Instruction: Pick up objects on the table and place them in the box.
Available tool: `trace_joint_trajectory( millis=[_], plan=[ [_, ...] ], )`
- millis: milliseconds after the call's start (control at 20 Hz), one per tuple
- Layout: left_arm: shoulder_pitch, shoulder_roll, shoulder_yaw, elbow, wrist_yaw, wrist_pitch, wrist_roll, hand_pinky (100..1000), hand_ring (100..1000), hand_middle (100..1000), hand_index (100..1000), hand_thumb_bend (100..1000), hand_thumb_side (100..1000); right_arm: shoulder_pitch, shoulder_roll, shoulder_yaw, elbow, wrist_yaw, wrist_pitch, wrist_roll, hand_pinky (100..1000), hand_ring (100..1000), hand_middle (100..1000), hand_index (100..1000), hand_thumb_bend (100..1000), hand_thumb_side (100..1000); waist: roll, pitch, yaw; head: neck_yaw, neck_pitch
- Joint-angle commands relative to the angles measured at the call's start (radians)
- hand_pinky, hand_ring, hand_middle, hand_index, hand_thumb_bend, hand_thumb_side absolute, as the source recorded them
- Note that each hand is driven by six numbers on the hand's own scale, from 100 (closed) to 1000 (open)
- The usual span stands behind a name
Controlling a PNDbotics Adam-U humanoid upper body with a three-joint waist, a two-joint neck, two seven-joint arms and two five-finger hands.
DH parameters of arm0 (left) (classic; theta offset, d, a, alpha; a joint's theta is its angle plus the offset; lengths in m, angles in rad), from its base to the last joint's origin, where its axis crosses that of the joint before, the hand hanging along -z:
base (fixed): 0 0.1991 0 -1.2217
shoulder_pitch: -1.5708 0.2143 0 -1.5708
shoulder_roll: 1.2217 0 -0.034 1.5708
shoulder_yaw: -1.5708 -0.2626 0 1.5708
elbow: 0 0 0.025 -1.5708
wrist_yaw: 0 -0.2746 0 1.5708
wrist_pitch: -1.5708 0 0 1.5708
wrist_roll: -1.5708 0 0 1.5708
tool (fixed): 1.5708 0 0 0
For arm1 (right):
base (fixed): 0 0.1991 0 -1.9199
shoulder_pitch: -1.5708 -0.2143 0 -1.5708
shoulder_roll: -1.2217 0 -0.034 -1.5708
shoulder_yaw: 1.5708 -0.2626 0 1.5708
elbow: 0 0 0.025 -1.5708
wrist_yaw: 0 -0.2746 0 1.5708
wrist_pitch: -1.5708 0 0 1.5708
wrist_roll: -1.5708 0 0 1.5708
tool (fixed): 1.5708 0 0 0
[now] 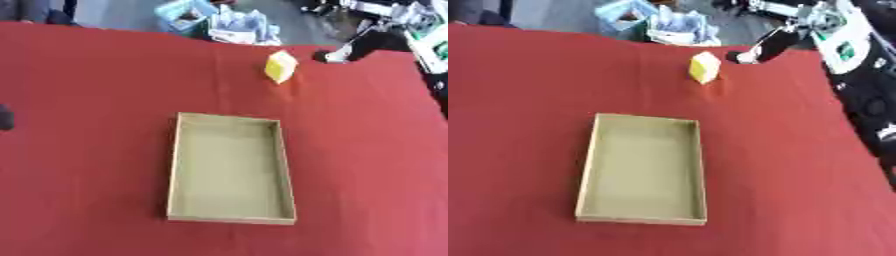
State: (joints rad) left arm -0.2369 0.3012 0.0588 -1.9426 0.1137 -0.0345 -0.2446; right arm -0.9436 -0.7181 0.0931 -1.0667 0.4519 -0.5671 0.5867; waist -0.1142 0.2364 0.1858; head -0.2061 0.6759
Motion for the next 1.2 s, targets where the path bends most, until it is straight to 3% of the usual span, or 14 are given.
trace_joint_trajectory(
  millis=[50,300,850,1200],
  plan=[
    [-0.007,0.024,0.000,-0.010,-0.001,0.001,-0.003,695,687,613,722,100,800,-0.028,-0.022,-0.002,0.003,0.017,-0.022,0.020,843,935,964,1000,398,268,0.004,-0.019,0.001,-0.006,-0.011],
    [-0.009,0.026,-0.001,-0.011,-0.003,0.000,-0.004,694,687,613,722,100,800,-0.041,-0.010,-0.002,0.036,0.082,-0.026,0.027,845,936,979,1000,419,283,0.003,-0.014,0.015,-0.017,-0.013],
    [-0.013,0.024,-0.001,-0.012,-0.009,-0.003,-0.006,693,687,613,721,100,803,-0.062,0.017,-0.054,0.186,0.183,-0.007,-0.029,842,939,982,1000,410,296,0.002,0.009,0.046,-0.047,-0.025],
    [-0.016,0.019,0.000,-0.013,-0.014,-0.004,-0.006,694,687,613,721,100,806,-0.072,0.031,-0.101,0.289,0.195,0.017,-0.078,831,936,967,1000,398,317,0.005,0.029,0.064,-0.067,-0.034]
  ],
)
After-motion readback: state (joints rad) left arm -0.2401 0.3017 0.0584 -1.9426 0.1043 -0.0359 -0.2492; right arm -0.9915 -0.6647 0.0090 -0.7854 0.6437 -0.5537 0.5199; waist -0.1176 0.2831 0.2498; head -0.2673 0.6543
